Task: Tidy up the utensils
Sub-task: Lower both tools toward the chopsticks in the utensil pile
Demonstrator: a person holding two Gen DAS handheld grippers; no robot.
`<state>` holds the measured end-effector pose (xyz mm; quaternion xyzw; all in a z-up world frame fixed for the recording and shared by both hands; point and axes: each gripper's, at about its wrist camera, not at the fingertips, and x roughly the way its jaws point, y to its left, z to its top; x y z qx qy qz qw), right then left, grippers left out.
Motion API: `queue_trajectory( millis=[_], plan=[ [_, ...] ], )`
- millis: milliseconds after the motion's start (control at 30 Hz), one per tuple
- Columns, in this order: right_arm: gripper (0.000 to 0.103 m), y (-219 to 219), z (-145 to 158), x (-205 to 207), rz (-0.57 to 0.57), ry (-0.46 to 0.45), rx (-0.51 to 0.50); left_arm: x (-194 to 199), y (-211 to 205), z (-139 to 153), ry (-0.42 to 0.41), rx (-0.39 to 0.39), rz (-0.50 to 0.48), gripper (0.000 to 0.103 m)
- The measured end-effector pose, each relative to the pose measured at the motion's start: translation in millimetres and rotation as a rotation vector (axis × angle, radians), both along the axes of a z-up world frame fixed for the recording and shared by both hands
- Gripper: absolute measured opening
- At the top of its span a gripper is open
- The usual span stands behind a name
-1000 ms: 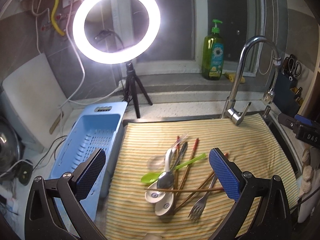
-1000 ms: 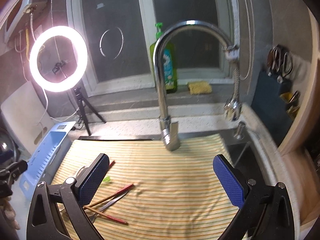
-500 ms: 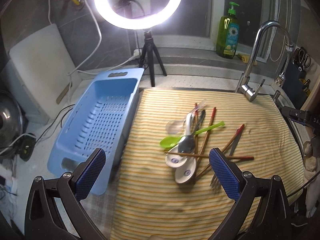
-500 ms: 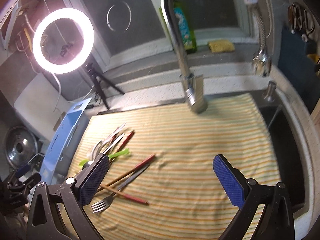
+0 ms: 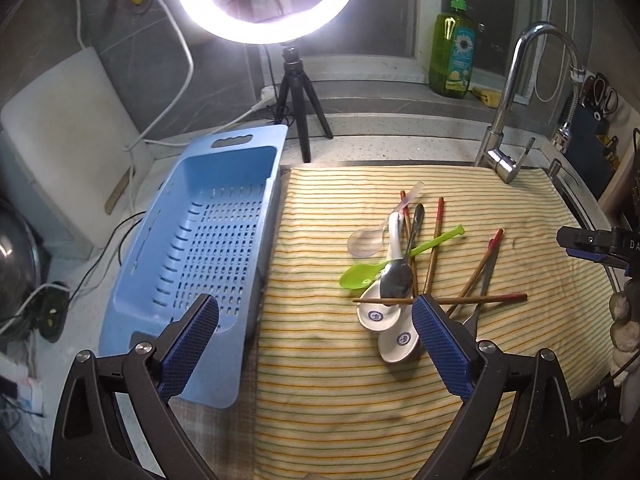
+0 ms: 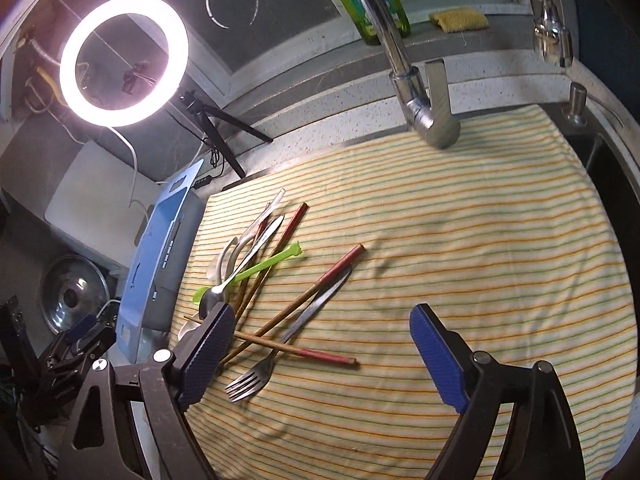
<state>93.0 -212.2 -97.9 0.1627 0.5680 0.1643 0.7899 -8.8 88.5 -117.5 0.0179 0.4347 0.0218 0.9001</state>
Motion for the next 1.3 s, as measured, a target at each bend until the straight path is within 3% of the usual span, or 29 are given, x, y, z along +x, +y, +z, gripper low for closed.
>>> queue_trajectory(
  millis=[100, 167, 400, 600, 700, 867, 967, 1133, 1300],
  plan=[
    [0.082, -3, -5, -1, -0.026, 0.050, 0.055, 4, -5, -4, 0.015, -0.024, -0.045, 0.093],
    [0.068, -1, -11, -1, -0.029, 0.080, 0.075, 6, -12, -8, 0.028, -0.029, -0.083, 0.091],
    [0.049, 14, -28, -8, 0.006, 0.156, 0.123, 27, -9, -14, 0.053, -0.047, -0.118, 0.081],
    [0.048, 20, -49, -12, 0.013, 0.246, 0.173, 50, -19, -22, 0.107, -0.103, -0.198, 0.066],
    [0.047, 20, -62, -13, -0.015, 0.303, 0.211, 58, -39, -27, 0.135, -0.087, -0.289, 0.061],
    [0.046, 15, -76, -13, -0.095, 0.378, 0.261, 67, -67, -32, 0.182, -0.036, -0.434, 0.060],
    [0.045, 16, -78, -13, -0.123, 0.389, 0.264, 71, -76, -35, 0.195, 0.016, -0.503, 0.060],
    [0.041, 14, -84, -15, -0.233, 0.417, 0.278, 85, -86, -44, 0.238, 0.031, -0.602, 0.060],
    [0.035, 15, -85, -18, -0.344, 0.421, 0.244, 96, -105, -55, 0.282, 0.033, -0.730, 0.046]
  ],
)
